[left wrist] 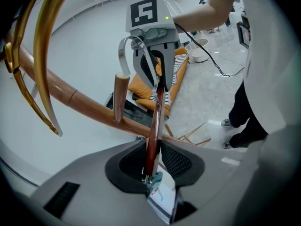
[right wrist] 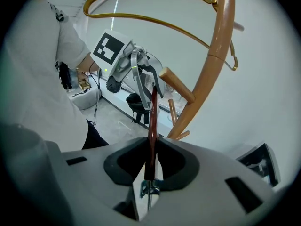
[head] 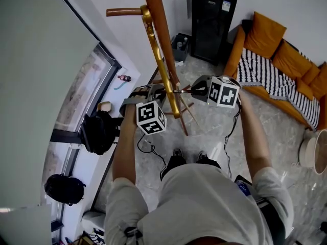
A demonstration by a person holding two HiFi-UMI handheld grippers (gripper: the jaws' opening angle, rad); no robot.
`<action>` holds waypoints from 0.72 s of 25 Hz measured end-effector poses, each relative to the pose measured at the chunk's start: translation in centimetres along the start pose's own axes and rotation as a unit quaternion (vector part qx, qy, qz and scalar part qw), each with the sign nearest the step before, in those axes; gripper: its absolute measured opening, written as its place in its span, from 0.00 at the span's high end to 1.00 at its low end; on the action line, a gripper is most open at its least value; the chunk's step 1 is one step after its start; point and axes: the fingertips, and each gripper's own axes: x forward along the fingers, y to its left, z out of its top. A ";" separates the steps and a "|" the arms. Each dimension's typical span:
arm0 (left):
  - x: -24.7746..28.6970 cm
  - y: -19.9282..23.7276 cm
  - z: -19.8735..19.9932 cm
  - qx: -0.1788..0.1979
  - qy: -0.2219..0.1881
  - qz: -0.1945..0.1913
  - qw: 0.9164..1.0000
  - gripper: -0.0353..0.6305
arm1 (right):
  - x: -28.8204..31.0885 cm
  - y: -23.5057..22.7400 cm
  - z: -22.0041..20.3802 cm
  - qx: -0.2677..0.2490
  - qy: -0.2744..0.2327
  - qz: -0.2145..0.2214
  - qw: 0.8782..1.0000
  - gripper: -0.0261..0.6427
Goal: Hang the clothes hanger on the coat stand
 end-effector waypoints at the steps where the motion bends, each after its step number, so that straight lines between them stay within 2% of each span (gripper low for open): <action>1: 0.0 0.1 -0.1 0.000 0.000 0.000 1.000 0.80 | 0.0 -0.1 0.1 0.001 0.000 0.004 1.000 0.87; 12: 0.7 0.5 -1.0 -0.005 0.010 -0.014 1.000 0.80 | 1.2 -1.3 0.4 0.009 -0.015 0.037 0.999 0.87; 18: 0.7 0.8 -1.3 -0.007 0.017 -0.020 1.000 0.80 | 1.4 -1.8 0.1 0.019 -0.005 0.049 0.999 0.86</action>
